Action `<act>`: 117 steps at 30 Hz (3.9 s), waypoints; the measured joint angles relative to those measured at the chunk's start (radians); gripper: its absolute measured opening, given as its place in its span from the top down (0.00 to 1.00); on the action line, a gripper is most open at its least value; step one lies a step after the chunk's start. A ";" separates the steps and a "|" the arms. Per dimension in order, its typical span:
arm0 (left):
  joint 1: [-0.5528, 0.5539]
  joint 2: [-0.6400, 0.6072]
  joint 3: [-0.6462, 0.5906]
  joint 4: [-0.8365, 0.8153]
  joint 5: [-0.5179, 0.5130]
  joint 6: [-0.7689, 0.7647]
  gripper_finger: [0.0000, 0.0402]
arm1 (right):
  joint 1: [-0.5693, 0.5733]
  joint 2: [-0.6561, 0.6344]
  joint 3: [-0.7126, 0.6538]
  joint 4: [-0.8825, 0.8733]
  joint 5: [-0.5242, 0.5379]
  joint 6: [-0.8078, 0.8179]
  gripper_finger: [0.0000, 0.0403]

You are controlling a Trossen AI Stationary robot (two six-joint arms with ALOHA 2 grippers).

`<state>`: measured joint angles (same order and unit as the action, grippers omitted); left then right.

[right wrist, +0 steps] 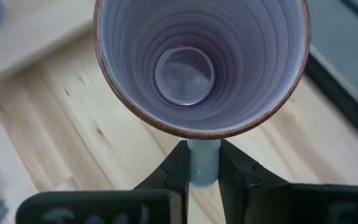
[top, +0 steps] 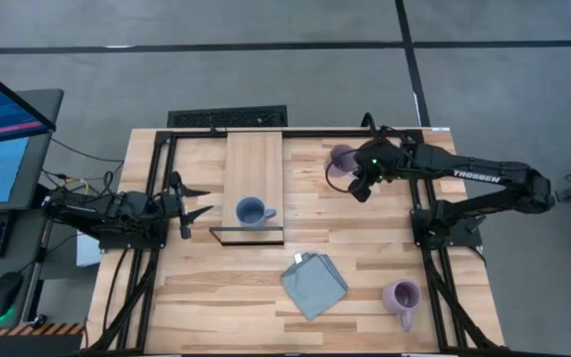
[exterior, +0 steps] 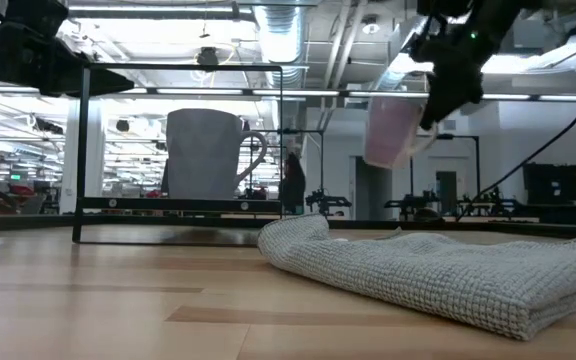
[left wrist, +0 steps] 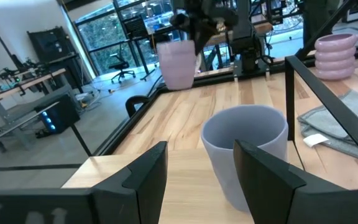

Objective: Stack small to large cups/mugs on shelf
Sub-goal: Put the top light purple cup on the shelf

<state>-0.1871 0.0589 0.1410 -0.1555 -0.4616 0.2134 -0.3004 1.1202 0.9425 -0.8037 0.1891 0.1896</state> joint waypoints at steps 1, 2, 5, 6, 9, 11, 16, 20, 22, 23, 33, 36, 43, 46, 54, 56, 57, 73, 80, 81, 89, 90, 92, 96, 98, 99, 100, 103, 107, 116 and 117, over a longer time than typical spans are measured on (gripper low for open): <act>0.000 0.000 0.000 -0.004 0.004 0.000 0.56 | 0.000 0.000 0.011 0.008 0.001 -0.015 0.83; 0.000 0.000 0.000 -0.010 0.004 0.000 0.56 | 0.000 0.000 0.020 0.017 0.002 -0.032 0.83; 0.000 0.000 0.000 -0.022 0.005 -0.010 0.56 | 0.000 0.000 0.043 0.035 0.003 -0.070 0.83; 0.000 0.000 0.000 -0.022 0.004 -0.014 0.56 | 0.000 0.000 0.051 0.036 0.003 -0.082 0.83; 0.000 0.000 0.000 -0.022 0.005 -0.016 0.56 | 0.001 0.012 0.067 0.064 0.003 -0.123 0.83; 0.000 0.000 0.000 -0.022 0.004 -0.016 0.56 | 0.006 0.033 0.077 0.083 0.003 -0.153 0.83; 0.000 0.000 0.000 -0.021 0.009 -0.017 0.56 | 0.006 0.136 0.141 0.107 -0.001 -0.235 0.83; 0.000 0.000 0.000 -0.021 0.011 -0.017 0.56 | 0.006 0.249 0.225 0.100 -0.006 -0.297 0.83; 0.000 0.000 0.000 -0.021 0.011 -0.017 0.56 | 0.006 0.301 0.277 0.102 -0.023 -0.324 0.83; 0.000 0.000 0.000 -0.021 0.011 -0.017 0.56 | 0.006 0.326 0.303 0.103 -0.039 -0.338 0.83; 0.000 0.000 0.000 -0.021 0.011 -0.017 0.56 | 0.056 0.560 0.579 0.068 -0.123 -0.485 0.82; 0.000 0.000 0.000 -0.022 0.011 -0.017 0.56 | 0.076 0.618 0.652 0.047 -0.144 -0.511 0.82; -0.001 0.000 0.000 -0.039 0.013 -0.044 0.56 | 0.098 0.734 0.771 0.009 -0.174 -0.541 0.82; -0.001 0.000 0.000 -0.040 0.031 -0.046 0.56 | 0.095 0.771 0.800 -0.011 -0.199 -0.543 0.82; -0.001 0.000 0.000 -0.040 0.054 -0.046 0.56 | 0.083 0.857 0.867 -0.004 -0.219 -0.565 0.82; -0.001 0.000 0.000 -0.041 0.056 -0.046 0.56 | 0.082 0.879 0.883 -0.003 -0.221 -0.565 0.82; -0.001 0.000 0.000 -0.041 0.057 -0.046 0.56 | 0.078 0.889 0.890 -0.004 -0.221 -0.565 0.82; -0.001 0.000 0.000 -0.042 0.060 -0.048 0.56 | 0.045 0.965 0.949 -0.020 -0.227 -0.573 0.82; -0.001 0.000 0.000 -0.042 0.060 -0.045 0.56 | 0.047 0.965 0.949 -0.025 -0.245 -0.566 0.82; -0.001 0.000 0.000 -0.042 0.061 -0.045 0.56 | 0.047 0.965 0.949 -0.025 -0.245 -0.570 0.82; -0.001 0.000 0.000 -0.042 0.060 -0.045 0.56 | 0.049 0.965 0.949 -0.023 -0.245 -0.576 0.82; -0.001 0.000 0.000 -0.042 0.060 -0.045 0.56 | 0.049 0.965 0.949 -0.022 -0.245 -0.575 0.82; -0.001 0.000 0.000 -0.042 0.060 -0.045 0.56 | 0.049 0.965 0.949 -0.019 -0.245 -0.577 0.82; 0.000 0.000 0.000 -0.042 0.060 -0.045 0.56 | 0.051 0.965 0.948 -0.008 -0.244 -0.579 0.82; 0.000 0.000 0.000 -0.043 0.060 -0.045 0.56 | 0.051 0.965 0.948 -0.003 -0.245 -0.575 0.82; 0.000 0.000 0.000 -0.045 0.060 -0.045 0.56 | 0.051 0.965 0.948 -0.003 -0.245 -0.575 0.82; 0.000 0.000 0.000 -0.049 0.060 -0.045 0.56 | 0.051 0.965 0.948 -0.003 -0.245 -0.575 0.82; 0.000 0.000 0.000 -0.072 0.060 -0.045 0.56 | 0.051 0.965 0.948 -0.003 -0.245 -0.575 0.82; 0.000 0.000 0.000 -0.082 0.060 -0.045 0.56 | 0.051 0.965 0.948 -0.004 -0.245 -0.555 0.82; 0.000 0.000 0.000 -0.081 0.060 -0.113 0.56 | 0.065 0.965 0.947 -0.004 -0.245 -0.555 0.82; 0.000 0.000 0.000 -0.081 0.059 -0.127 0.56 | 0.065 0.965 0.947 -0.004 -0.244 -0.555 0.82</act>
<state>-0.1875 0.0589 0.1410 -0.2363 -0.4023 0.0862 -0.2354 2.0853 1.8900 -0.8082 -0.0553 -0.3656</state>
